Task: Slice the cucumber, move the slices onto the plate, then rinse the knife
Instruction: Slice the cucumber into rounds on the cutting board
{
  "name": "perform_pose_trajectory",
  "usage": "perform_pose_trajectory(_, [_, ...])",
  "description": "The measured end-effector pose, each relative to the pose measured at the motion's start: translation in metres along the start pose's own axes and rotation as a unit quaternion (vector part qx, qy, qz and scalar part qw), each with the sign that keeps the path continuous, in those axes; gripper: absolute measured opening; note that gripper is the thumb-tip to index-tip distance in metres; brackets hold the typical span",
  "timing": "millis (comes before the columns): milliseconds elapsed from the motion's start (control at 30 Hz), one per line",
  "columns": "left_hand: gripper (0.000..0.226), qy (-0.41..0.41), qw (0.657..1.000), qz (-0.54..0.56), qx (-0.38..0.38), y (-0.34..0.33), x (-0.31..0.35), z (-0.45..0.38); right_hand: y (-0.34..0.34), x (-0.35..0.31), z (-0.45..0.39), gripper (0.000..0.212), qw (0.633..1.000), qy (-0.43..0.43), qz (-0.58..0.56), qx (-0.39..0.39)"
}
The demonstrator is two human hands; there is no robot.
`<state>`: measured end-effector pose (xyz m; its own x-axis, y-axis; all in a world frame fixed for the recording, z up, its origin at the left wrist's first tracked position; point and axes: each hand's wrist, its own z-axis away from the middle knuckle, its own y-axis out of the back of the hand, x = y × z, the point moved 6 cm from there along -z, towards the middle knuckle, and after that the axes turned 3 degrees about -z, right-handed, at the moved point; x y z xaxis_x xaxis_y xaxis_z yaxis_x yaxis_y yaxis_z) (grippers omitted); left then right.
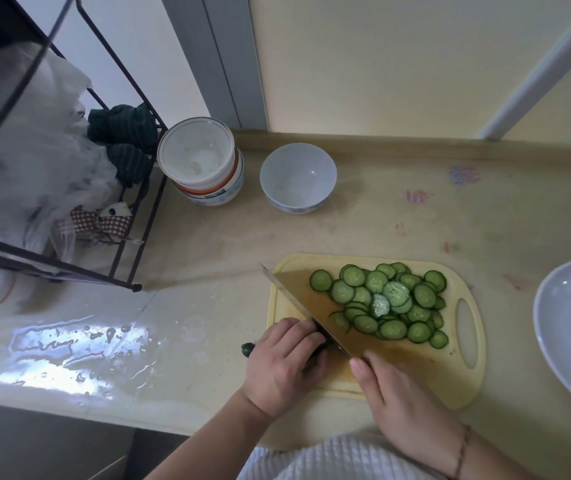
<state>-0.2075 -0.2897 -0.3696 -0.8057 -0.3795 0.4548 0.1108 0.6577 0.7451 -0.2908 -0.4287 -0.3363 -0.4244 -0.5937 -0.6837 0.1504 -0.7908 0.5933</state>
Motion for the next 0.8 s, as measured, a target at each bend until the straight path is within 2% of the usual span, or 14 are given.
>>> perform_pose_trajectory(167, [0.011, 0.001, 1.000, 0.002, 0.004, 0.002, 0.001, -0.001, 0.018, 0.011, -0.004, 0.058, 0.998, -0.042, -0.033, 0.022])
perform_pose_trajectory(367, [0.021, -0.006, 1.000, 0.008, 0.028, 0.004, 0.001, -0.001, 0.021, -0.006, 0.007, 0.049, 0.999, 0.006, -0.048, 0.013])
perform_pose_trajectory(600, [0.009, 0.002, 1.000, 0.010, 0.020, 0.002, -0.001, 0.000, 0.020, -0.007, 0.022, 0.054, 0.999, 0.018, -0.014, 0.033])
perform_pose_trajectory(800, [0.005, 0.004, 1.000, 0.005, 0.014, 0.001, -0.001, -0.001, 0.016, -0.004, 0.024, 0.056, 1.000, 0.007, -0.011, 0.021])
